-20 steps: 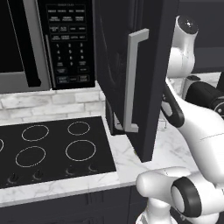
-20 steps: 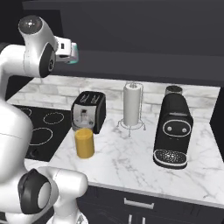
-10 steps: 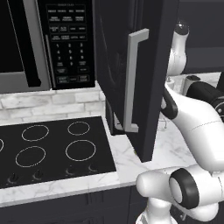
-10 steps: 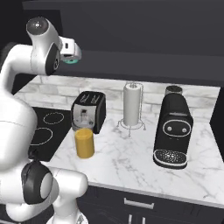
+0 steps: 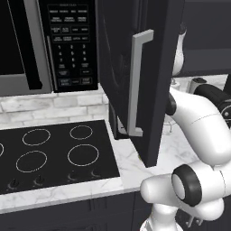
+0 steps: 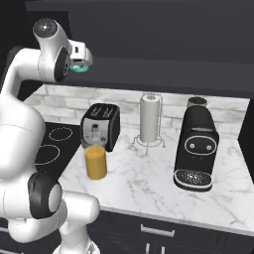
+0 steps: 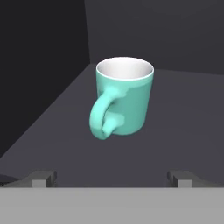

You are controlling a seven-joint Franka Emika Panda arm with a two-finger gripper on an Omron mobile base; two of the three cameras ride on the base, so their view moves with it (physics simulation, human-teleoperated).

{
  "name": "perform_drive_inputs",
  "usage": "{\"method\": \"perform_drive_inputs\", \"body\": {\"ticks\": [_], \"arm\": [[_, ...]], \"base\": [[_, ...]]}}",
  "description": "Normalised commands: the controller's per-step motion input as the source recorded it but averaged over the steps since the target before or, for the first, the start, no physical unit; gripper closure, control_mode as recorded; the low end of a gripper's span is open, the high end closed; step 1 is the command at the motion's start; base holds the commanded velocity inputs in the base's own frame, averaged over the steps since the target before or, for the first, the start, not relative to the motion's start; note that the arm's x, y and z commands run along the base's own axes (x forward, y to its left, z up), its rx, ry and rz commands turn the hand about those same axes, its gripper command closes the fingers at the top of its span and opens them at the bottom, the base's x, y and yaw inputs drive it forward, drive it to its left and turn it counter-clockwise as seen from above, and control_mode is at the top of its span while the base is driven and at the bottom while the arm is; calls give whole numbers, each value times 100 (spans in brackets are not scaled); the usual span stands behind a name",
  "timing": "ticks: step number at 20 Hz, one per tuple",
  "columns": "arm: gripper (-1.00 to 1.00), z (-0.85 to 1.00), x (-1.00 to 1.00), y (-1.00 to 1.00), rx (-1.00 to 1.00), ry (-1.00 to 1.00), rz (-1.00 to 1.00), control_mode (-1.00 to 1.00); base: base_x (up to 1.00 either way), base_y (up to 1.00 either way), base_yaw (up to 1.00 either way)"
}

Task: There is a tray on the dining counter. Grab the cup, mug, and pitcher and place them on the tray. The pitcher may be placed next to the tray if it cannot fit the tray.

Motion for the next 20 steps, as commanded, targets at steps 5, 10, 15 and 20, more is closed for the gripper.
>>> {"method": "perform_drive_inputs", "body": {"ticks": [5, 10, 15, 20], "arm": [[-100, 0, 30, 8, 0, 0, 0, -100], [-100, 0, 25, 4, 0, 0, 0, -100], [-100, 0, 15, 3, 0, 0, 0, -100], [-100, -2, 10, 1, 0, 0, 0, -100]], "base": [[0, 0, 0], [0, 0, 0], [0, 0, 0], [0, 0, 0]]}}
